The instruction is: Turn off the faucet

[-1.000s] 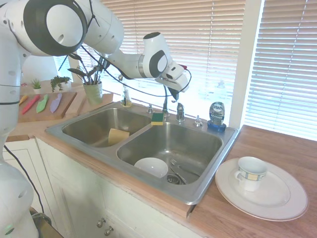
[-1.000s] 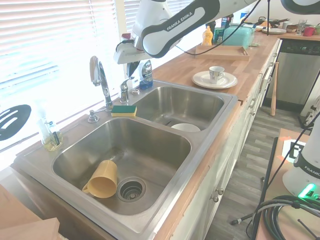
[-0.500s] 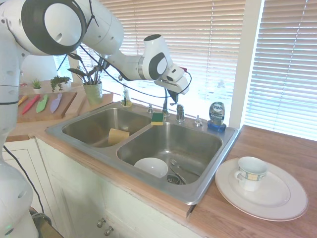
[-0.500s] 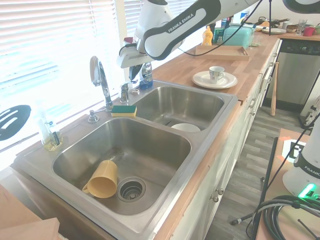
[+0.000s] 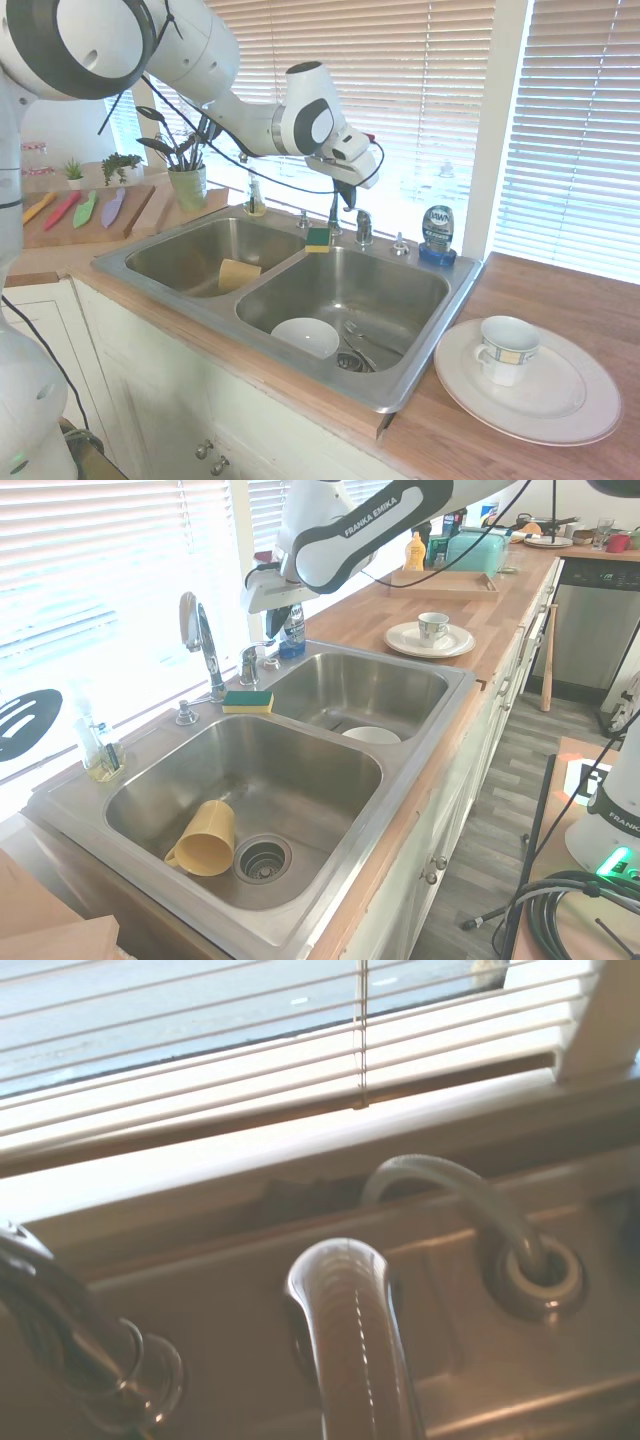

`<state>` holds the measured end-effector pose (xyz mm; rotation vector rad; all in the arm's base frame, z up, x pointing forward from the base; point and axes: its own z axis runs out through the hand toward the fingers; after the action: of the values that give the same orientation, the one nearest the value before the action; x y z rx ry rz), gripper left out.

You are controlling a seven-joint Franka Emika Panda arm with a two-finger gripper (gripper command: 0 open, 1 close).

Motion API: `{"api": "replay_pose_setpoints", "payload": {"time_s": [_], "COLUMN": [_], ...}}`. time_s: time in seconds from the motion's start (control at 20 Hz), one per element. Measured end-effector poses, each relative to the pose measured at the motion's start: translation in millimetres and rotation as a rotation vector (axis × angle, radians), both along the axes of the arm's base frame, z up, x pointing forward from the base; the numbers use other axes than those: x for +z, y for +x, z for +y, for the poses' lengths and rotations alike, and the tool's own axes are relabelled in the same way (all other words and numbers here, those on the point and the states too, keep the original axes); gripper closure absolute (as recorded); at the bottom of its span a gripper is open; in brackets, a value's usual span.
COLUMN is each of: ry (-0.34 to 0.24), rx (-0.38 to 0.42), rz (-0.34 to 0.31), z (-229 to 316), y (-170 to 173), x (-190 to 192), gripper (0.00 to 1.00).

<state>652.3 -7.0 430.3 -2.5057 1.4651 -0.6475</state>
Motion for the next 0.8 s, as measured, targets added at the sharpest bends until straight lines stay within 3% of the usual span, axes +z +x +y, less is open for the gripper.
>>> {"api": "replay_pose_setpoints", "payload": {"time_s": [0.2,0.3,0.55,0.8], "ry": [-0.001,-0.008,-0.010,-0.002], "rx": [0.001,0.017,0.062,0.065], "rz": [0.038,0.102,0.342,0.406], "z": [-3,-3,5,0], "y": [-34,-55,-105,-145], "x": [9,8,-21,-34], "gripper": [1.00,1.00,1.00,1.00]}}
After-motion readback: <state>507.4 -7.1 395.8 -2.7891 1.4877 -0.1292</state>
